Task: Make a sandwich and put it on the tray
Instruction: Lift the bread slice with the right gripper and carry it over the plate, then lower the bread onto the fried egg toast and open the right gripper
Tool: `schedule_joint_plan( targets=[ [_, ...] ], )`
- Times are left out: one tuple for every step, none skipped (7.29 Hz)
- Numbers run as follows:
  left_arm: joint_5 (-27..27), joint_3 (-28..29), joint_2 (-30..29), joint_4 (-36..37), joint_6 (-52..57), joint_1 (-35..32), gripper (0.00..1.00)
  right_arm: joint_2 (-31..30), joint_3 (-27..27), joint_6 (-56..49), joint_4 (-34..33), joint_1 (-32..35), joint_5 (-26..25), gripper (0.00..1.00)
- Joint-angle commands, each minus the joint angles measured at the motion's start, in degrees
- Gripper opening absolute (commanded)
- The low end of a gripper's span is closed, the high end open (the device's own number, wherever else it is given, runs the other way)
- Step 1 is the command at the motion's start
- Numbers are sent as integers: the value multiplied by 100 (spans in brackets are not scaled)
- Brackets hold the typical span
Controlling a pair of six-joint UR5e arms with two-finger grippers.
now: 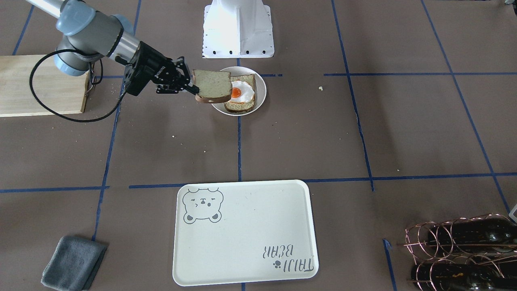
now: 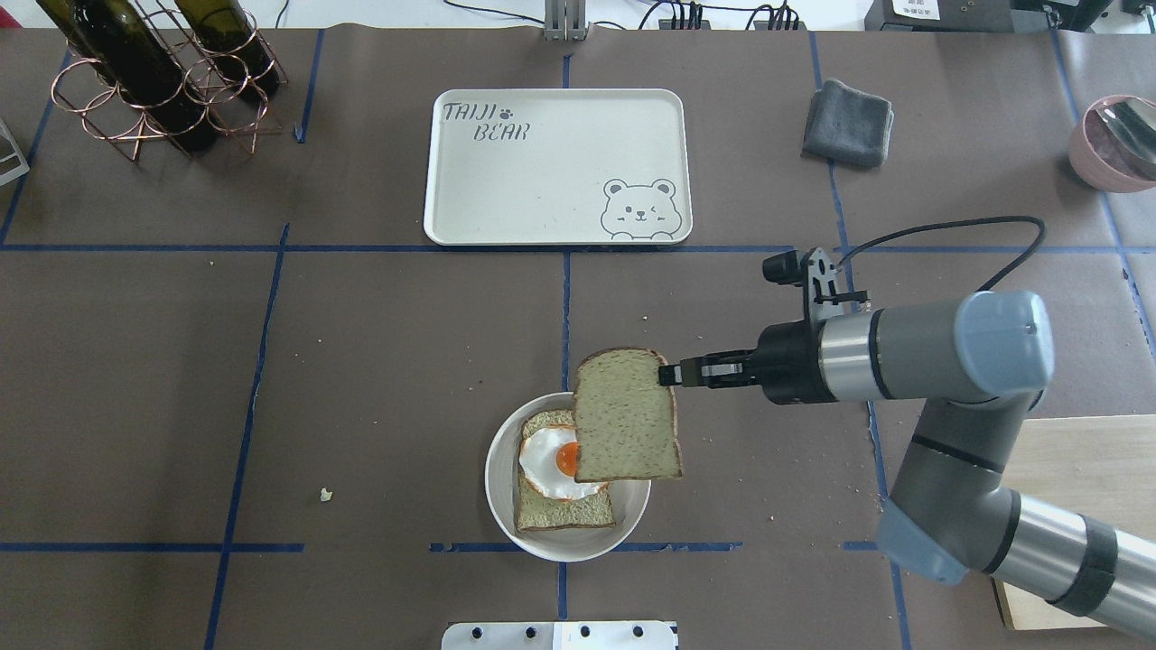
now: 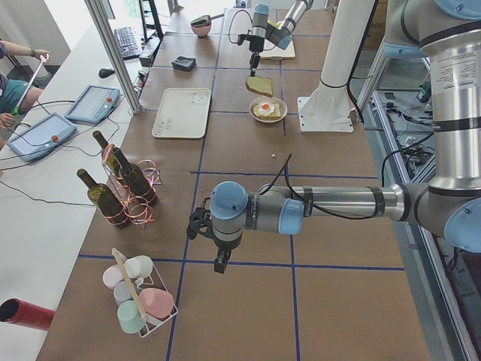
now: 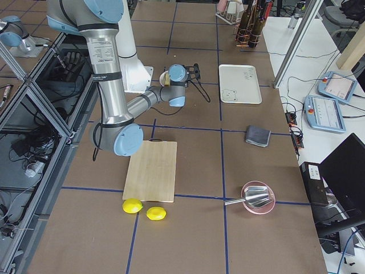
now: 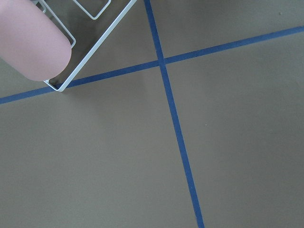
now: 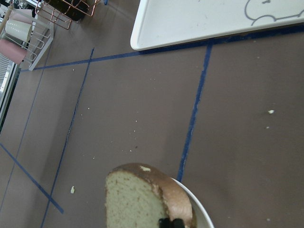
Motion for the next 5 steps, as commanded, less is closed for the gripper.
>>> schedule_joint_plan(
  targets=[
    [-1,0,0,-1,0,1,100,283,-73,2,-378,-586,-710,0],
    [-1,0,0,-1,0,1,100,300,-178,2,-395,-605,-756,0],
    [-1,-9,0,-1,0,1,100,448,-440,-33,-387,-596,-765,0],
    [-1,-9,0,-1,9,1,100,563,-608,-33,-387,-596,-774,0],
    [-1,-17,-8,-1,9,1,100,599,-610,2,-404,-605,-844,0]
  ],
)
